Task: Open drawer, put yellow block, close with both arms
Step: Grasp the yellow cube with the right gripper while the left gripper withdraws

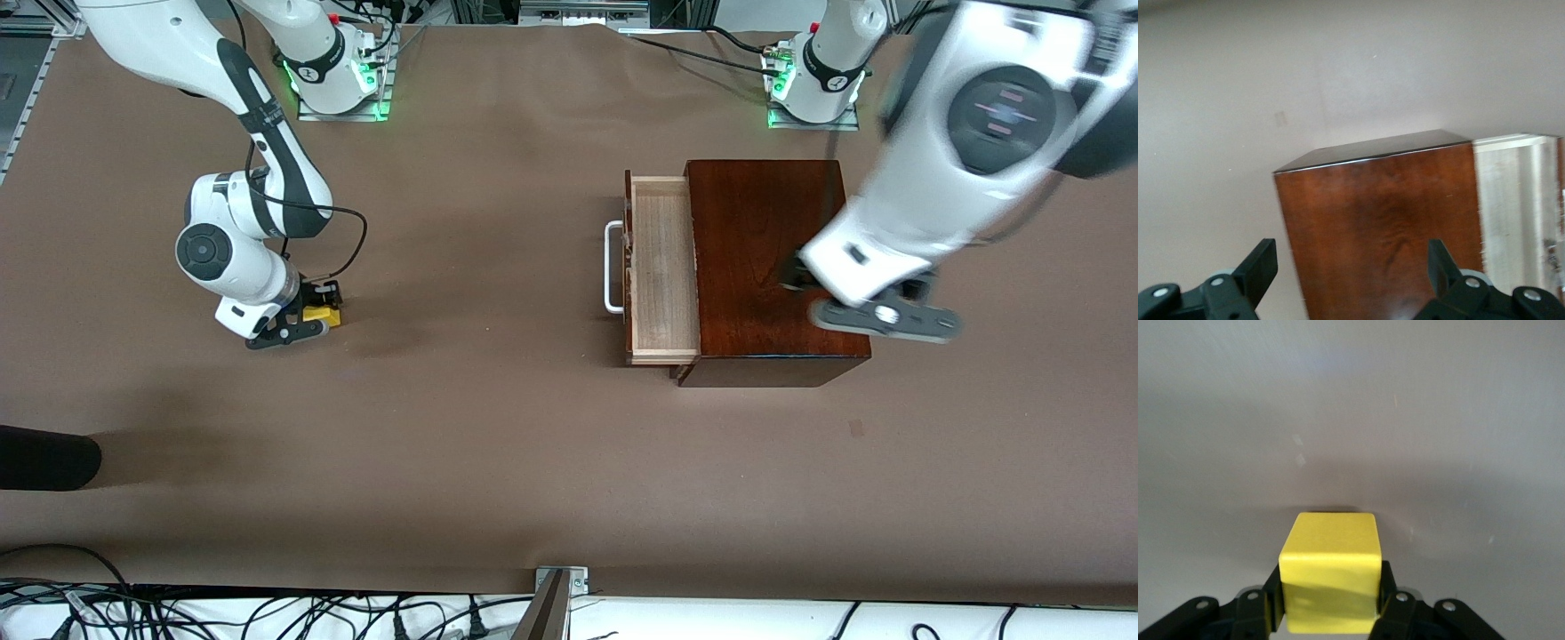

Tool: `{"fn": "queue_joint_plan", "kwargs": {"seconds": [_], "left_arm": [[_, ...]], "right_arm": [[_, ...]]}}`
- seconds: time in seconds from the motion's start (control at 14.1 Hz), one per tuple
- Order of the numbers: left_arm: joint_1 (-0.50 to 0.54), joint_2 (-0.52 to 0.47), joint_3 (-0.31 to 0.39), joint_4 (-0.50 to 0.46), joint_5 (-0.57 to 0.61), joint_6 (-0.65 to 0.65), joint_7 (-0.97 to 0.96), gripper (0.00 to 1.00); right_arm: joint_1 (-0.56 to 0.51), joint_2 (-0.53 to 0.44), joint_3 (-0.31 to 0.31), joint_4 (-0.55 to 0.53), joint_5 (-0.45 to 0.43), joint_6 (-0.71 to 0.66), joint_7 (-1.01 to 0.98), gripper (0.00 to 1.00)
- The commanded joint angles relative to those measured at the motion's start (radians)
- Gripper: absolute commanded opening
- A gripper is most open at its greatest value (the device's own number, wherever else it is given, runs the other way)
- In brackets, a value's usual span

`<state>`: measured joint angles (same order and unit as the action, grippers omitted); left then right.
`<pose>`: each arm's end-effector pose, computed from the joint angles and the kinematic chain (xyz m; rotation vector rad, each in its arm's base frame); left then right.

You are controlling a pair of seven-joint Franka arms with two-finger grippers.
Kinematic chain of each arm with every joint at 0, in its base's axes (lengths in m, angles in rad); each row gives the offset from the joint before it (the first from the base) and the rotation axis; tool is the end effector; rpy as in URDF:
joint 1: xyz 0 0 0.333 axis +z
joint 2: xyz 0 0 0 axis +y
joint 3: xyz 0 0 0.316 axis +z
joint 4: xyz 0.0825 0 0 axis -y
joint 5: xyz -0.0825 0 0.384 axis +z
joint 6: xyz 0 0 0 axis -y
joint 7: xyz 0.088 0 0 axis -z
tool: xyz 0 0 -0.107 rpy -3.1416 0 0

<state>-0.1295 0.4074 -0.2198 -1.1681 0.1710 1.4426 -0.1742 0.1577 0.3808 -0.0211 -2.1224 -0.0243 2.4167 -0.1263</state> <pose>0.6335 -0.1764 0.5583 -3.0165 0.2292 0.1500 0.5623 0.0772 0.2223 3.0839 0.4392 -0.1346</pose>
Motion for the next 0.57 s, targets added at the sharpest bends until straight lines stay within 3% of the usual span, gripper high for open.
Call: {"fn": "queue_joint_plan", "kwargs": {"seconds": [0.0, 0.21, 0.35, 0.5], "left_arm": [[0.019, -0.126, 0.063, -0.157, -0.069, 0.028, 0.088, 1.0], [0.027, -0.301, 0.189, -0.402, -0.156, 0.212, 0.197, 1.0], [0.06, -0.392, 0.197, -0.522, -0.153, 0.307, 0.216, 1.0], [0.079, -0.452, 0.203, -0.646, -0.153, 0.453, 0.229, 1.0]], "right_arm": [[0.0, -0.016, 0.072, 0.16, 0.001, -0.155, -0.032, 0.0], [0.11, 0.039, 0.118, 0.468, 0.0, -0.416, -0.068, 0.0], [0.182, 0.096, 0.13, 0.637, 0.007, -0.522, -0.099, 0.0], [0.268, 0.133, 0.155, 0.752, 0.003, -0.531, -0.11, 0.0]]}}
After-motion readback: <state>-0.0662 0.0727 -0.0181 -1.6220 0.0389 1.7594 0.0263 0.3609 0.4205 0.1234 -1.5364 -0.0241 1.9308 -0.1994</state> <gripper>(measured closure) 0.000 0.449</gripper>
